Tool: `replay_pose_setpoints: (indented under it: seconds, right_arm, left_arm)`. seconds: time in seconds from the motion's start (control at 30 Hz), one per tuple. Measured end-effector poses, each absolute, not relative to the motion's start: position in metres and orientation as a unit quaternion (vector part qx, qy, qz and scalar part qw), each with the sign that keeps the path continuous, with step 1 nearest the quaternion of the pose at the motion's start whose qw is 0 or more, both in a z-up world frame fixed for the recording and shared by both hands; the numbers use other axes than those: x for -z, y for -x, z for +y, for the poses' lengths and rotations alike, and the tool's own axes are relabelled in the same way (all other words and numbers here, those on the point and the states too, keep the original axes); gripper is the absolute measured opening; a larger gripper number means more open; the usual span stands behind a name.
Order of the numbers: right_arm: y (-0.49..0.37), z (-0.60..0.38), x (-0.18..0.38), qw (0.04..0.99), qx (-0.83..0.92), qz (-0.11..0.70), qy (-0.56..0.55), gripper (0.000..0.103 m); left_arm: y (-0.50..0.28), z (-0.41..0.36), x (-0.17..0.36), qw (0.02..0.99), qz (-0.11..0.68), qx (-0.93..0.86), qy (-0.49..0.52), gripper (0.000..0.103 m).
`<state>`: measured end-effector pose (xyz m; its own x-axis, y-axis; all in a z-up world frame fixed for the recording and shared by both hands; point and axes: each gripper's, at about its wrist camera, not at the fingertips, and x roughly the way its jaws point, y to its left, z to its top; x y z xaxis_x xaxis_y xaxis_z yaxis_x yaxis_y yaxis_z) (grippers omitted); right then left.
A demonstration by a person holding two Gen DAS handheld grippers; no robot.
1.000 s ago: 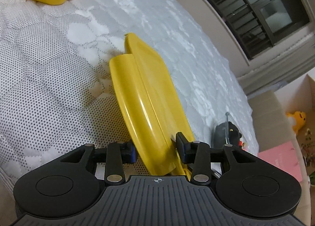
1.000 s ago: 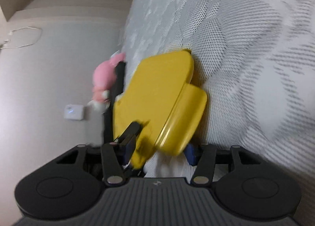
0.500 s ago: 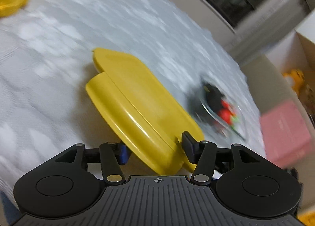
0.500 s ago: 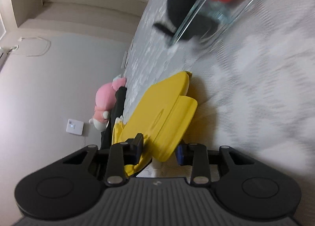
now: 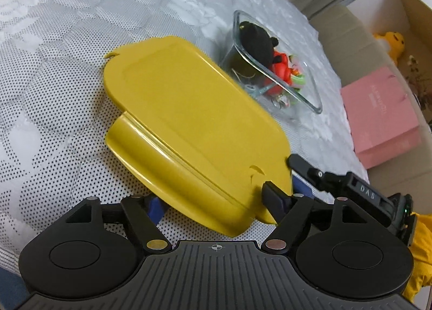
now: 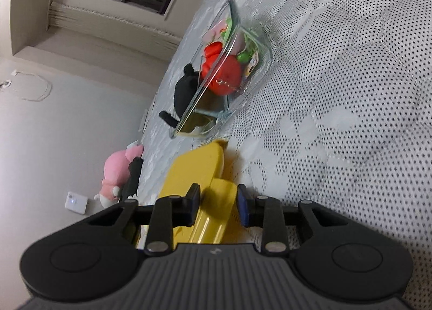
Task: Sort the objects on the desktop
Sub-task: 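Lower the yellow lid flat onto the glass container rim with the left gripper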
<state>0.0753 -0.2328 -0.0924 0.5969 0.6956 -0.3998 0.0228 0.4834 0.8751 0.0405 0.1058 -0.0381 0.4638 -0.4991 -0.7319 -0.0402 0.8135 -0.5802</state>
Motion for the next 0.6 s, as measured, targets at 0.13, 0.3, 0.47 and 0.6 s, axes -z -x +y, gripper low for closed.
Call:
replay_pose_setpoints:
  seconds: [0.13, 0.3, 0.47, 0.6]
  right_arm:
    - [-0.086, -0.236, 0.075, 0.812, -0.215, 0.362, -0.404, 0.005]
    - [-0.103, -0.244, 0.053, 0.834, -0.212, 0.349, -0.372, 0.023]
    - [-0.076, -0.245, 0.065, 0.734, -0.273, 0.423, -0.456, 0.071]
    - [-0.05, -0.222, 0.085, 0.683, -0.255, 0.506, -0.462, 0.059]
  left_arm:
    - [-0.035, 0.116, 0.032, 0.811, 0.507, 0.143, 0.255, 0.087]
    - [-0.03, 0.137, 0.034, 0.796, 0.516, 0.143, 0.283, 0.086]
    - [-0.032, 0.161, 0.018, 0.822, 0.488, 0.108, 0.275, 0.086]
    - [-0.045, 0.176, 0.009, 0.856, 0.468, 0.028, 0.218, 0.087]
